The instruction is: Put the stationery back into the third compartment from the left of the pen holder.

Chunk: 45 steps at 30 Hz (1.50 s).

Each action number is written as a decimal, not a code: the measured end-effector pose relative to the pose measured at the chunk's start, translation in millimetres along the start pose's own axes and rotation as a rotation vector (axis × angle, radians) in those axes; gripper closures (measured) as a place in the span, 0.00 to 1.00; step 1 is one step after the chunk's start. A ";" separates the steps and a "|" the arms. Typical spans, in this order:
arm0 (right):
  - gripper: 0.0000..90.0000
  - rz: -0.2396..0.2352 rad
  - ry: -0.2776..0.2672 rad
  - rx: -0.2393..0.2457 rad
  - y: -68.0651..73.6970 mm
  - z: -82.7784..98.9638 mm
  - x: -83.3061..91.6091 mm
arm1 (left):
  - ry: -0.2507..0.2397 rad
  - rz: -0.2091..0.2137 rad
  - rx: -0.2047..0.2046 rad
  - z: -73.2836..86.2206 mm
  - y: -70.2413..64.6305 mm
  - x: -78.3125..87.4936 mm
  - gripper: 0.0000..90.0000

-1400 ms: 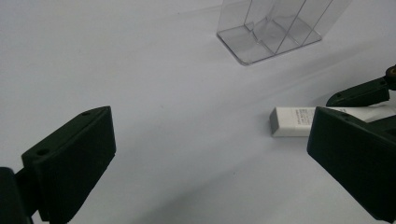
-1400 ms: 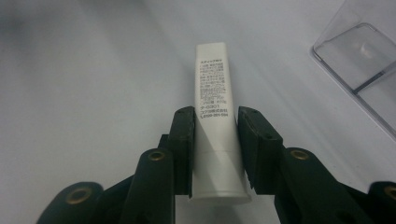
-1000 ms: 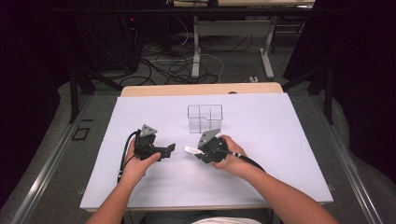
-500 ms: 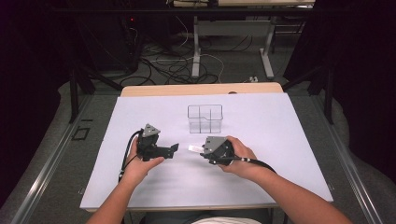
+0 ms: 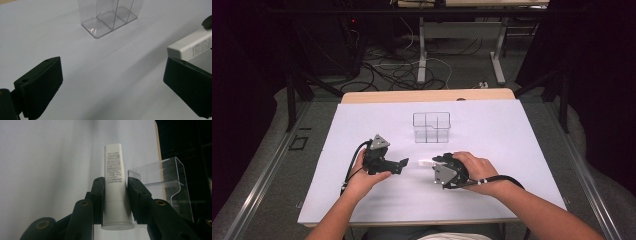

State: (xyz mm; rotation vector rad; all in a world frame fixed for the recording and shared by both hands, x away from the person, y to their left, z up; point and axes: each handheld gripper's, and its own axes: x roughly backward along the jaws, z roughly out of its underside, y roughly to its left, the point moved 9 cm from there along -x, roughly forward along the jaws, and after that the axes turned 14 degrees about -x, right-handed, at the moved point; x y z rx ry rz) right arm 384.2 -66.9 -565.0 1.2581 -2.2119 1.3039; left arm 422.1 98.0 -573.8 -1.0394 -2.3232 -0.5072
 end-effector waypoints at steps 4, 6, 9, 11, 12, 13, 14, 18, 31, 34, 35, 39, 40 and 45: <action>0.75 -0.005 0.000 0.099 1.3 1.3 2.5 | 0.011 0.016 -0.016 -0.1 -2.3 0.2 0.04; 0.75 -0.003 0.004 0.113 1.8 2.2 3.6 | 0.013 0.033 -0.020 -0.6 -5.2 0.0 0.05; 0.75 -0.012 -0.001 0.139 3.1 1.5 4.3 | 0.023 0.054 -0.034 -0.8 -9.7 0.0 0.09; 0.75 -0.022 -0.004 0.144 5.6 0.6 4.9 | 0.019 0.060 -0.036 -2.5 -12.7 -0.4 0.13; 0.75 -0.022 -0.004 0.144 5.6 0.6 4.9 | 0.023 0.064 -0.041 -2.9 -13.9 -0.1 0.13; 0.75 -0.026 -0.015 0.186 5.8 -2.5 4.6 | 0.018 0.076 -0.040 -4.0 -16.1 -0.2 0.16; 0.75 -0.026 -0.015 0.186 5.8 -2.5 4.6 | 0.025 0.080 -0.050 -4.0 -16.9 0.7 0.16; 0.75 -0.036 -0.011 0.221 12.5 -2.9 4.8 | 0.025 0.117 -0.097 -7.2 -21.3 3.8 0.19; 0.75 -0.058 -0.042 0.319 24.2 -13.6 9.5 | 0.033 0.279 -0.166 -15.6 -42.3 14.1 0.30; 0.75 -0.069 -0.045 0.329 26.5 -16.6 11.3 | 0.037 0.300 -0.182 -18.8 -45.2 16.5 0.31; 0.75 -0.068 -0.030 0.329 26.7 -16.6 12.7 | 0.027 0.310 -0.195 -20.6 -46.0 16.6 0.32; 0.75 -0.072 -0.044 0.365 25.9 -23.3 13.4 | 0.040 0.346 -0.252 -23.2 -51.8 18.3 0.32; 0.75 -0.071 -0.041 0.364 26.0 -23.5 14.3 | 0.049 0.351 -0.272 -23.2 -52.4 18.2 0.33; 0.75 -0.072 -0.053 0.411 27.9 -27.2 13.3 | 0.094 0.380 -0.329 -22.2 -55.3 18.0 0.34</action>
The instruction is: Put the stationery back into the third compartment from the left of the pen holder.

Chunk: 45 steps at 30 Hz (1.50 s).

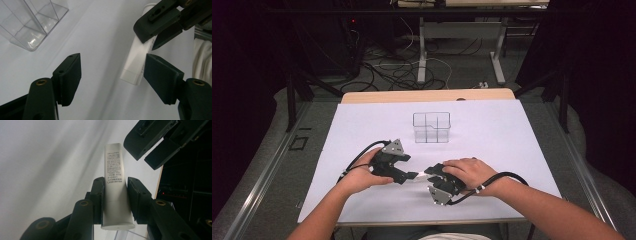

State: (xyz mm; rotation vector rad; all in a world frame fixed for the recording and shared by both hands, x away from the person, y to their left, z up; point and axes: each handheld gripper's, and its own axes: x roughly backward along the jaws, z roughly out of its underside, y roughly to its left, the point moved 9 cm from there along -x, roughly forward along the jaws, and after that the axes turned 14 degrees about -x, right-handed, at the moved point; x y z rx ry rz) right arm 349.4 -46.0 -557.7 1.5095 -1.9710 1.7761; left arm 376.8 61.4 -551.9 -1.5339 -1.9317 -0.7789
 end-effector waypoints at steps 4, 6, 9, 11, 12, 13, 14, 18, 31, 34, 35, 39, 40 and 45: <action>0.75 -0.028 0.003 0.025 0.6 -1.8 -1.4 | 0.010 0.036 -0.019 -2.5 -3.3 0.1 0.37; 0.75 -0.035 0.021 0.040 0.9 -1.7 -1.6 | 0.014 0.046 -0.030 -3.0 -4.0 -0.3 0.39; 0.75 -0.033 0.011 0.030 0.7 -2.5 -2.0 | 0.029 0.063 -0.035 -2.9 -5.2 0.1 0.41; 0.75 -0.032 0.019 0.029 0.3 -2.6 -0.9 | 0.030 0.077 -0.041 -3.3 -6.6 0.0 0.43; 0.75 -0.026 0.019 0.037 -0.5 -3.4 -0.4 | 0.036 0.084 -0.045 -3.2 -7.3 0.2 0.44; 0.75 -0.023 0.012 0.055 -1.8 -4.8 -0.7 | 0.048 0.090 -0.049 -2.7 -7.8 0.4 0.45; 0.75 -0.023 0.012 0.055 -1.8 -4.8 -0.7 | 0.048 0.094 -0.048 -3.0 -8.5 -0.4 0.45; 0.75 -0.025 0.014 0.054 0.3 -5.0 -1.5 | 0.080 0.116 -0.065 -2.4 -11.3 -2.4 0.47; 0.75 -0.032 0.007 0.092 2.6 -7.2 -6.8 | 0.163 0.161 -0.108 -3.8 -19.8 -18.7 0.56; 0.75 -0.024 0.003 0.094 2.5 -8.1 -7.3 | 0.165 0.164 -0.108 -4.9 -20.4 -21.2 0.60; 0.75 -0.025 0.002 0.097 2.4 -8.4 -7.6 | 0.168 0.166 -0.112 -5.1 -20.6 -22.3 0.61; 0.75 -0.029 0.007 0.099 3.0 -9.1 -7.5 | 0.184 0.176 -0.122 -5.0 -21.5 -25.7 0.63; 0.75 -0.030 0.009 0.097 3.4 -9.0 -7.3 | 0.187 0.180 -0.124 -4.8 -21.8 -26.3 0.63; 0.75 -0.035 0.009 0.105 5.7 -9.5 -8.0 | 0.206 0.198 -0.135 -3.6 -23.8 -28.1 0.68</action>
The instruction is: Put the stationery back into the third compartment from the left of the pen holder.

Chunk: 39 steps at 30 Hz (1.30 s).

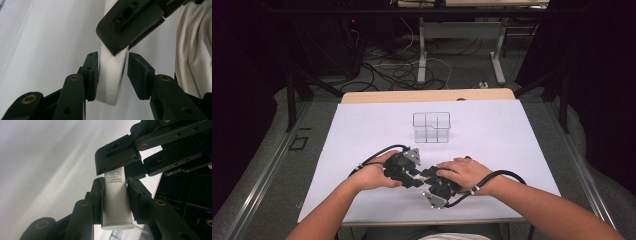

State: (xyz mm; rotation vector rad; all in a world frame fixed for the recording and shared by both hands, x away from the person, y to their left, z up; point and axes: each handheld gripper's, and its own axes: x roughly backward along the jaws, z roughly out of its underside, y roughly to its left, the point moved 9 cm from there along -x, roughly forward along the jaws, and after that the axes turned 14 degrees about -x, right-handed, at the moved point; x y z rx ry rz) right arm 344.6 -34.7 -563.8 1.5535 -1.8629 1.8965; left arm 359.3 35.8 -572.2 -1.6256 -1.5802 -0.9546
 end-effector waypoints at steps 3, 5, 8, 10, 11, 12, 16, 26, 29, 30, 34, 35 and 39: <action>0.75 0.003 -0.004 -0.001 0.9 -0.9 -0.3 | 0.006 0.000 -0.007 0.1 0.0 -0.5 0.70; 0.75 -0.002 -0.006 0.012 1.3 -2.2 -1.0 | 0.010 -0.002 -0.018 0.6 0.7 -0.8 0.72; 0.75 -0.008 -0.003 0.016 2.3 -2.8 -2.1 | 0.016 0.003 -0.015 1.3 -0.3 -1.6 0.73; 0.75 -0.002 0.000 0.021 2.9 -3.2 -2.3 | 0.020 0.026 -0.024 1.9 -1.9 -2.3 0.74; 0.75 -0.006 -0.004 0.024 3.4 -3.7 -3.0 | 0.020 0.026 -0.024 1.9 -1.9 -2.3 0.74; 0.75 -0.006 -0.004 0.024 3.4 -3.7 -3.0 | 0.029 0.014 -0.028 2.4 -1.3 -2.7 0.74; 0.75 -0.011 -0.002 0.021 6.2 -3.5 -3.9 | 0.036 0.028 -0.039 3.3 -2.2 -3.5 0.75; 0.75 -0.009 0.000 0.021 5.9 -3.3 -4.6 | 0.037 0.032 -0.056 4.0 -0.7 -3.6 0.76; 0.75 -0.008 -0.003 0.020 5.4 -4.0 -4.7 | 0.025 0.049 -0.055 3.9 -1.0 -2.8 0.76; 0.75 -0.009 0.003 0.019 4.9 -4.1 -4.2 | 0.016 0.059 -0.049 3.4 -1.4 -2.5 0.76; 0.72 0.012 0.003 0.007 1.0 -4.0 -2.2 | 0.002 0.036 -0.036 2.2 1.3 -0.4 0.76; 0.71 0.019 0.002 0.003 0.1 -3.8 -1.9 | 0.000 0.048 -0.033 2.3 1.6 0.4 0.76; 0.65 0.041 -0.003 0.007 -4.3 -4.1 0.1 | 0.009 0.014 -0.014 5.0 6.6 1.0 0.76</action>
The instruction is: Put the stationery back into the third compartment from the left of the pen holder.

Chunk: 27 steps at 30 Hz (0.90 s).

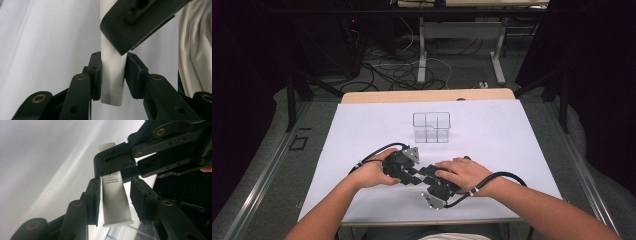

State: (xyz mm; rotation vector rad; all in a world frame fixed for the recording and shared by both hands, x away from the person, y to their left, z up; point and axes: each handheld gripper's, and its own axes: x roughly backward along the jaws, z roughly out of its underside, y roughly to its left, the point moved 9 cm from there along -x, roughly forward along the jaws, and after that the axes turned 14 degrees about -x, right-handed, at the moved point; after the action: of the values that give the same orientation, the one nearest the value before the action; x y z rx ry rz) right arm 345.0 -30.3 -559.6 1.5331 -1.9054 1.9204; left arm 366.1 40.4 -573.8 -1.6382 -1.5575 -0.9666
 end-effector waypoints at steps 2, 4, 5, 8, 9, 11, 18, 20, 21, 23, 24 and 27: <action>0.63 0.011 -0.010 -0.012 -2.2 -0.1 0.7 | -0.002 -0.007 0.010 1.3 2.4 -0.1 0.76; 0.60 0.026 -0.015 -0.011 -5.4 -0.1 1.9 | 0.000 -0.023 0.033 4.8 7.7 -0.5 0.76; 0.60 0.026 -0.015 -0.011 -5.4 -0.1 1.9 | 0.000 -0.023 0.033 4.8 7.7 -0.5 0.76; 0.56 0.045 -0.017 -0.047 -10.3 1.0 4.1 | -0.006 -0.048 0.066 7.9 14.2 -0.9 0.76; 0.56 0.045 -0.017 -0.047 -10.3 1.0 4.1 | -0.010 -0.058 0.076 8.6 16.6 -0.7 0.76; 0.53 0.049 -0.016 -0.067 -12.4 1.2 5.1 | -0.040 -0.082 0.118 7.4 20.0 -0.9 0.76; 0.50 0.065 -0.027 -0.168 -18.6 -0.7 6.1 | -0.070 -0.168 0.176 8.1 36.6 5.4 0.76; 0.47 0.025 -0.032 -0.297 -16.1 -1.4 7.9 | -0.087 -0.191 0.193 7.8 41.6 9.4 0.76; 0.46 0.018 -0.039 -0.330 -16.9 -0.9 7.3 | -0.099 -0.198 0.201 7.2 43.4 11.6 0.76; 0.44 0.000 -0.013 -0.383 -15.5 1.9 7.2 | -0.126 -0.219 0.216 5.7 47.6 15.3 0.76; 0.41 -0.003 0.020 -0.448 -15.4 7.7 6.5 | -0.148 -0.227 0.238 3.9 48.8 16.2 0.76; 0.33 0.014 0.031 -0.570 -16.9 14.8 5.4 | -0.192 -0.251 0.273 -0.5 53.1 20.2 0.76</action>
State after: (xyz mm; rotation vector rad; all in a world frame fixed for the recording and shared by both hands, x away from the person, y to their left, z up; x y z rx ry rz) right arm 361.5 -40.7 -547.2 1.2998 -2.1861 1.2232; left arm 419.4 46.7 -554.9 -1.3989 -1.9661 -0.6958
